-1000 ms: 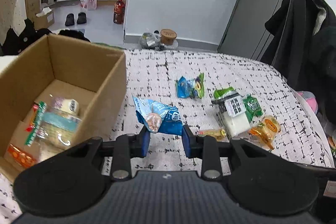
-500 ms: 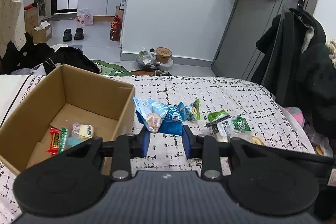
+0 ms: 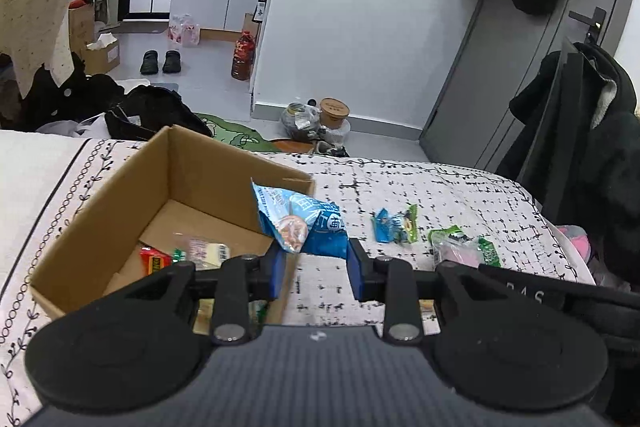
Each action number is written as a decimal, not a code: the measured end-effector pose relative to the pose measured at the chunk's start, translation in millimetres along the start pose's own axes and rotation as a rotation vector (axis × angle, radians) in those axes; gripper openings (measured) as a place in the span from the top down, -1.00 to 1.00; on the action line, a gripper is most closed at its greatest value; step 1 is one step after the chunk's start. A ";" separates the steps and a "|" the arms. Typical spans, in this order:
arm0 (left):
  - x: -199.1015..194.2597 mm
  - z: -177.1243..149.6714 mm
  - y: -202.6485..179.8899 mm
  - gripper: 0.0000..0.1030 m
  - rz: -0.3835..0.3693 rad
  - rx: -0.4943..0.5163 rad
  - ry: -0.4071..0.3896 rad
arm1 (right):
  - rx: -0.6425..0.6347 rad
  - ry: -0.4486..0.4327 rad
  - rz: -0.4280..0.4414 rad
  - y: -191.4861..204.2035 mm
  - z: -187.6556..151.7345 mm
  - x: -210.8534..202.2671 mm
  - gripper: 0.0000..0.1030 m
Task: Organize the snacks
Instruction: 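Carry both packs over the box and open both tools to drop them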
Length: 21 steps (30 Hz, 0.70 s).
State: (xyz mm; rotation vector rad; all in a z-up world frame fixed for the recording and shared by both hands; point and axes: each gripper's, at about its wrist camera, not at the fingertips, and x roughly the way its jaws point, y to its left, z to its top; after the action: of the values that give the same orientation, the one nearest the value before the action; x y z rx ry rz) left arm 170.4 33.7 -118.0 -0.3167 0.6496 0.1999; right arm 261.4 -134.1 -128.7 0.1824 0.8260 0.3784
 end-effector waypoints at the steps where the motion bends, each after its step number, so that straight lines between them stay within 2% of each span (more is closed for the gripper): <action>1: -0.5 0.4 3.3 0.40 0.002 -0.001 -0.001 | -0.001 -0.002 0.007 3.2 -0.2 -0.1 0.39; 11: -4.0 12.3 41.4 0.40 0.054 -0.022 -0.002 | -0.014 -0.008 0.068 35.1 1.9 4.7 0.39; 21: 0.7 17.8 73.7 0.37 0.107 -0.056 0.030 | -0.012 0.006 0.119 56.5 3.4 17.3 0.39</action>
State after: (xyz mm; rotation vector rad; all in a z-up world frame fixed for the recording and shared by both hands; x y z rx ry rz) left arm 160.3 108.7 -121.7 -0.3401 0.6921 0.3165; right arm 260.1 -75.4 -121.1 0.2203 0.8205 0.4959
